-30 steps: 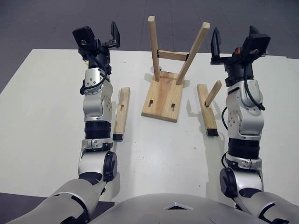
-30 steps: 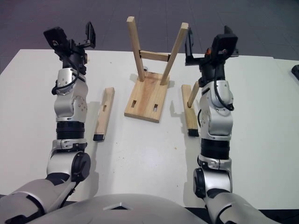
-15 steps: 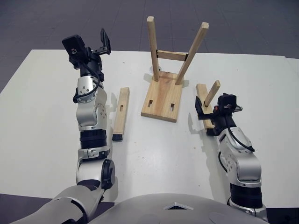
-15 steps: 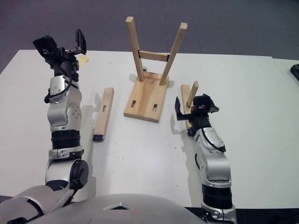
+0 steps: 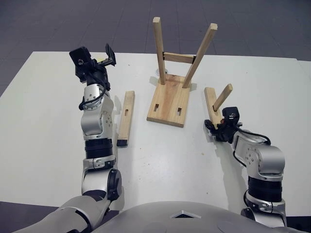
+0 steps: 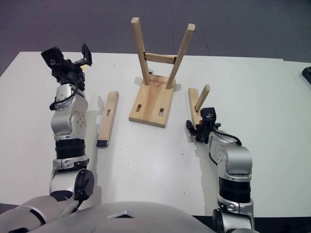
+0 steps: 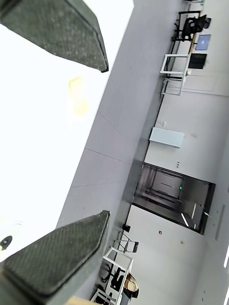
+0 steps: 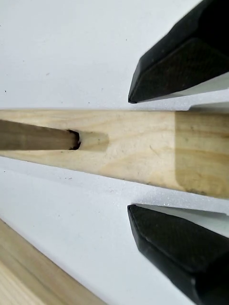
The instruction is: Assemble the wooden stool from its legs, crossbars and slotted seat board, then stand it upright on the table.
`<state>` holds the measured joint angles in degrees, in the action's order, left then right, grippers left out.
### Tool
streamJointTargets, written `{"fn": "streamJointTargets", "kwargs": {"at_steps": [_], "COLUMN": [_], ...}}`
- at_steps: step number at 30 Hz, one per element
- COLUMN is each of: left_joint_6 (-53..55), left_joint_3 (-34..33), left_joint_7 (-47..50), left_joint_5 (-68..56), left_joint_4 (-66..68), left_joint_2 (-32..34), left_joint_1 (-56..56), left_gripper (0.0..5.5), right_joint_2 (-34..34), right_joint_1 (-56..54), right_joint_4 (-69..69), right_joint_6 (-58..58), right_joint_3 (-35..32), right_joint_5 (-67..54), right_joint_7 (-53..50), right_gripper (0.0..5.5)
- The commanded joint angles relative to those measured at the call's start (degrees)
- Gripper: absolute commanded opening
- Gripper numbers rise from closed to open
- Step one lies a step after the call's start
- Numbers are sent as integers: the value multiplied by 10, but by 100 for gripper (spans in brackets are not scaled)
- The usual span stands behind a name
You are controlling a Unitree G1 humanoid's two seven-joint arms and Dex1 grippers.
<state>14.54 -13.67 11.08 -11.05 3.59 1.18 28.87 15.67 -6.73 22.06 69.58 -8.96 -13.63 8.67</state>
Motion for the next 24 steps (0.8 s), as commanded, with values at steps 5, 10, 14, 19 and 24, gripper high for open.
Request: {"fn": "streamJointTargets", "kwargs": {"at_steps": [5, 10, 14, 19, 24], "left_joint_6": [60, 77, 84, 86, 85], "left_joint_3": [4, 8, 13, 17, 21], "left_joint_7": [14, 12, 6, 5, 9], "left_joint_5": [3, 7, 11, 14, 15], "left_joint_4": [-22, -20, -12, -8, -9], "left_joint_2": [-2, 0, 5, 4, -4], "left_joint_1": [0, 0, 0, 0, -13], "left_gripper": [540, 540, 540, 540, 540], "right_joint_2": [78, 79, 74, 76, 94], "right_joint_1": [-45, -45, -45, -41, -40], "right_joint_4": [-8, -18, -28, -48, -47], "right_joint_6": [11, 7, -3, -12, -34], "right_joint_3": [51, 52, 51, 58, 60], "right_joint_5": [16, 15, 14, 19, 19], "right_joint_7": [27, 30, 30, 27, 40], "right_gripper": [260, 182, 129, 49, 18]}}
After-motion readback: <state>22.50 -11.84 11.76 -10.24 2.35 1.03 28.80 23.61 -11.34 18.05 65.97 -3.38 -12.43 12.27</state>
